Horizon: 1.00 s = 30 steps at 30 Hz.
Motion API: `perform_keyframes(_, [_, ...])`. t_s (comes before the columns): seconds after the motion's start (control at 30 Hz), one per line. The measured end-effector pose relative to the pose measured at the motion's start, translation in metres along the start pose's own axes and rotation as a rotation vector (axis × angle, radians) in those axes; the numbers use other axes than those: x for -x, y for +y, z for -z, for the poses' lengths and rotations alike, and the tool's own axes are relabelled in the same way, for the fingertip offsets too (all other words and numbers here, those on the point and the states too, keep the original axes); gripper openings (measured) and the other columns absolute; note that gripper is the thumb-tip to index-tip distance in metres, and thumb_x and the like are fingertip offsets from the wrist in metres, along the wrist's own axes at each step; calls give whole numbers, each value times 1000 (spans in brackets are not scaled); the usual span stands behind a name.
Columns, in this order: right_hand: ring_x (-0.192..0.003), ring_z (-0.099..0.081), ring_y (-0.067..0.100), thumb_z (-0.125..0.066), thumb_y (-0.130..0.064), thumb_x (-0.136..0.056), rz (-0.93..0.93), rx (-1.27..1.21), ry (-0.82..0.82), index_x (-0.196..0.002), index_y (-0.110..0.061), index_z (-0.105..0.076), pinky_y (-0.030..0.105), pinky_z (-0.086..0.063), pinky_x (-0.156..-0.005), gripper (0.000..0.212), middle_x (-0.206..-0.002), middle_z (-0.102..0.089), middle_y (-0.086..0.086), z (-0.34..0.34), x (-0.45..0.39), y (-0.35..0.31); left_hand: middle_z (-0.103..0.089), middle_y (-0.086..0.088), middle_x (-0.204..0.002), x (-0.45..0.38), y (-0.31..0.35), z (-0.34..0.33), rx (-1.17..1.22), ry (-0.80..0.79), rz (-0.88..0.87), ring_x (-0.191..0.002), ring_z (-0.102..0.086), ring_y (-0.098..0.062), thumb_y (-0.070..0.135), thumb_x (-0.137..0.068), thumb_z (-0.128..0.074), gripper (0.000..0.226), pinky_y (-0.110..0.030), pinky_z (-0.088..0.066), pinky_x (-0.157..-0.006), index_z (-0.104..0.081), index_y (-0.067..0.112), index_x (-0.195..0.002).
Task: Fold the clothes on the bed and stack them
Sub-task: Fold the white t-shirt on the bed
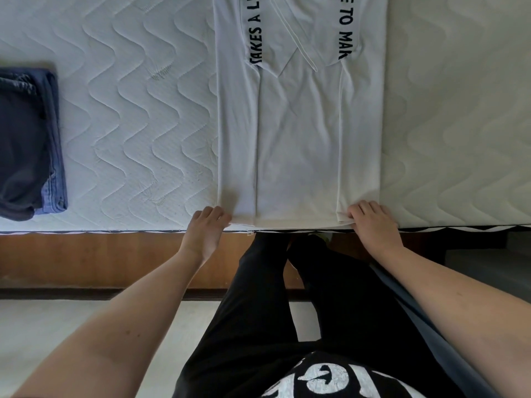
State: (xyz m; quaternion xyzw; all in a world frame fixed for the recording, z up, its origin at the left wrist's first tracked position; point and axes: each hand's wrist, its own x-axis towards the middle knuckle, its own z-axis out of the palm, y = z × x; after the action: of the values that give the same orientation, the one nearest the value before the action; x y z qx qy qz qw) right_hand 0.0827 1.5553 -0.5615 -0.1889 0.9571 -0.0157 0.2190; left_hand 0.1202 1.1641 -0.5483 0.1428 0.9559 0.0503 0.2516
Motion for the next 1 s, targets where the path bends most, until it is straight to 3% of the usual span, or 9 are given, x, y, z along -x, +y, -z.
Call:
perform_keyframes(0.2, [-77,-57,34,-82,-5,-66,28,38,30,-88,-7,-61,42,-46,-69,31,-84,-58,13,-1,1,6,-64,-14,-92,4,-5,-2,-92,-17,-17,-79,-60,-35,-16,-55,-75,43,-46,-51,-70,-67,5,-92])
perform_keyframes(0.3, [-79,-57,34,-83,-9,-64,22,42,45,-94,-7,-62,42,-46,-70,36,-88,-58,13,-5,0,4,-64,-13,-105,-1,2,-6,-124,11,-70,-94,-62,-35,3,-70,-80,38,-45,-51,-82,-67,7,-105])
perform_keyframes(0.4, [-81,-56,34,-83,-12,-62,18,13,43,-97,-9,-63,42,-45,-71,41,-90,-57,11,-7,-2,-2,-60,-15,-127,-6,10,-12,-131,-26,-92,-115,-58,-35,25,-84,-74,50,-46,-51,-92,-60,7,-129])
perform_keyframes(0.53, [-79,-60,34,-83,-7,-68,13,-70,68,-90,-6,-67,40,-49,-71,27,-84,-62,13,-7,-7,0,-56,-15,-134,-12,4,-7,-120,-106,-108,-120,-55,-36,5,-77,-76,66,-46,-52,-90,-52,9,-138])
perform_keyframes(0.6, [-78,-62,36,-79,-12,-76,15,-110,95,-91,-3,-67,41,-49,-70,21,-84,-65,15,-6,-10,3,-56,-16,-133,-17,-3,-1,-82,-123,-147,-118,-55,-37,-11,-69,-72,72,-46,-53,-87,-53,8,-136])
perform_keyframes(0.67, [-75,-63,35,-78,-14,-79,32,-122,142,-91,-2,-68,40,-49,-67,20,-82,-66,15,-4,-13,6,-57,-14,-131,-24,-8,6,-85,-136,-200,-114,-56,-34,-14,-69,-69,69,-44,-55,-83,-56,8,-132])
perform_keyframes(0.77, [-71,-63,34,-80,-12,-77,60,-95,184,-90,-2,-68,39,-50,-64,20,-79,-66,14,0,-16,7,-65,-10,-102,-32,-6,16,-150,-88,-234,-88,-63,-30,-13,-57,-74,55,-40,-53,-69,-66,7,-108])
perform_keyframes(0.83, [-70,-63,33,-81,-10,-76,76,-101,193,-90,-2,-68,40,-51,-63,20,-78,-64,13,2,-17,6,-65,-8,-89,-37,2,20,-164,-6,-207,-80,-62,-30,-7,-55,-71,40,-39,-50,-70,-66,6,-92])
perform_keyframes(1.0, [-75,-64,33,-75,-9,-82,79,-206,166,-94,-2,-67,39,-51,-66,15,-84,-67,14,13,-19,7,-65,-9,-88,-44,16,24,-23,96,-198,-80,-61,-31,7,-65,-67,20,-39,-49,-70,-63,7,-85])
